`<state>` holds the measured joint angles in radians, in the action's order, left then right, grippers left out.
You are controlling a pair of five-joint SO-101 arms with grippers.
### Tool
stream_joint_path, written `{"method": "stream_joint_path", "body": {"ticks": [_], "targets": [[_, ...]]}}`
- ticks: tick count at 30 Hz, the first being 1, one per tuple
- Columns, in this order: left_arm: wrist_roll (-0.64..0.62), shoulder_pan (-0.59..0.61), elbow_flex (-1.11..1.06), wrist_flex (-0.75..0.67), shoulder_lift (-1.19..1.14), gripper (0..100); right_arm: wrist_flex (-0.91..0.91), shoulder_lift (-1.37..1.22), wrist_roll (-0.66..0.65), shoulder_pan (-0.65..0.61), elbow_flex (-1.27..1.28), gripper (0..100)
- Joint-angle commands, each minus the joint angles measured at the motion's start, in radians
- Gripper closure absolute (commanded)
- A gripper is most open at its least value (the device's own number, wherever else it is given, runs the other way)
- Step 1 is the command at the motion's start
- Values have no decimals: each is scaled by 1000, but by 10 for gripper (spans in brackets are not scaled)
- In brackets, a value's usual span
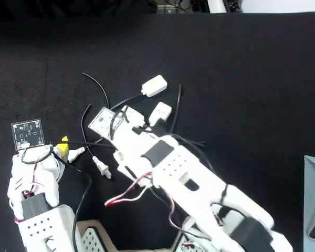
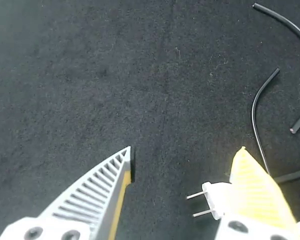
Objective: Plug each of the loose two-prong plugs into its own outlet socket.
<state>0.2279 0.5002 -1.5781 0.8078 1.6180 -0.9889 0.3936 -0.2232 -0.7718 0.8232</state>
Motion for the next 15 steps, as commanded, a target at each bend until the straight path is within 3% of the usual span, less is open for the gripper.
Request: {"method": "stream_joint_path", "body": {"ticks": [1,15], "targets": [[-5,2,5,-8,9,686,3,-148,-8,-8,-97,439],[-5,2,4,-8,9,686,3,-492,-66,-9,-367,439]]}}
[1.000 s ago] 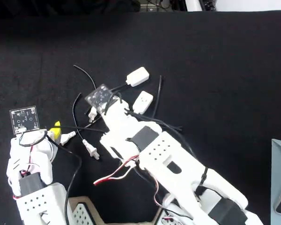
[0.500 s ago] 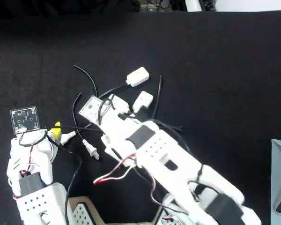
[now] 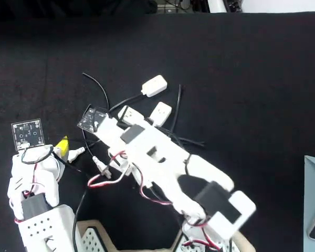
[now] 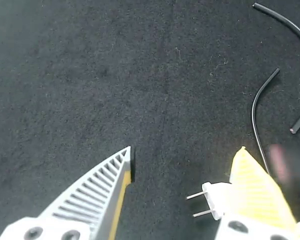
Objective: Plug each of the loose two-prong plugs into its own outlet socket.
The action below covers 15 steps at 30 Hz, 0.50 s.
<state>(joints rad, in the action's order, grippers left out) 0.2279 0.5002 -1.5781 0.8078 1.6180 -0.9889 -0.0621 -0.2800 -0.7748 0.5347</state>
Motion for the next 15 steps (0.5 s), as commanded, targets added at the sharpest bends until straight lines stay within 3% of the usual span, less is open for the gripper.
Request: {"method": "stream_joint_path", "body": {"ticks": [1,8,15], "targets": [[-5,2,4,-8,9,686,3,-64,-9,-5,-94,439],[-5,2,4,-8,9,686,2,-189,-9,-3,-179,466],[-5,2,4,-8,9,686,-5,-189,-9,11,-236,861]]}}
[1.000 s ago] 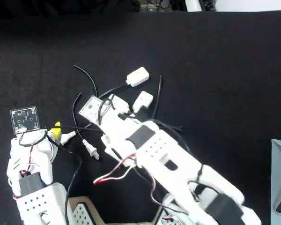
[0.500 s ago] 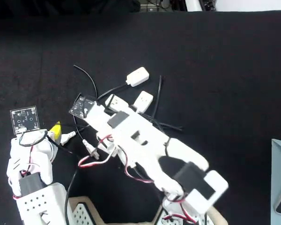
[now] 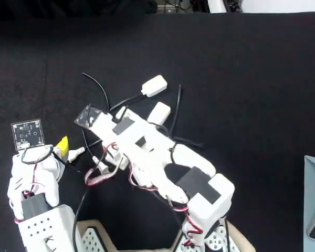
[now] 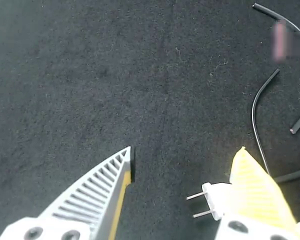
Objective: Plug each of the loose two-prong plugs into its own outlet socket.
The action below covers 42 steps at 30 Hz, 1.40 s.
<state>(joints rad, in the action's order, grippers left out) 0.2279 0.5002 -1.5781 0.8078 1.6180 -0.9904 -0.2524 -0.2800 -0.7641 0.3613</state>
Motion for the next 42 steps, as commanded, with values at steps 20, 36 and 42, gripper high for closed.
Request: {"method": "stream_joint_path", "body": {"ticks": [20,36,42], "targets": [[-3,2,-5,-11,9,686,-124,237,-2,81,-108,984],[-3,2,-5,-9,9,686,-40,39,0,-25,-170,790],[-3,2,-5,-9,9,686,-48,-84,0,-25,-302,790]]}}
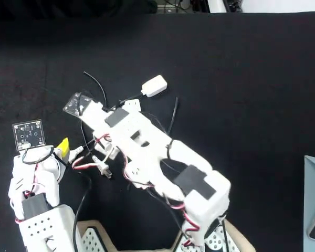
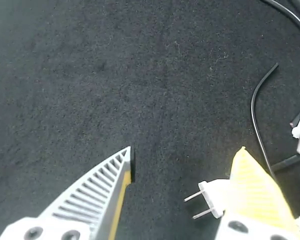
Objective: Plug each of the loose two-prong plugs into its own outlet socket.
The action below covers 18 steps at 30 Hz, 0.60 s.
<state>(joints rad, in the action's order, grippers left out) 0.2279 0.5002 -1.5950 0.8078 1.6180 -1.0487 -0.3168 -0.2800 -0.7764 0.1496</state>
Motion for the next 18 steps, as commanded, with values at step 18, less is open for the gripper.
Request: {"method": "stream_joint_path", "body": {"ticks": [18], "targets": [[-3,2,12,-9,9,686,-38,-174,0,-9,-213,979]]}}
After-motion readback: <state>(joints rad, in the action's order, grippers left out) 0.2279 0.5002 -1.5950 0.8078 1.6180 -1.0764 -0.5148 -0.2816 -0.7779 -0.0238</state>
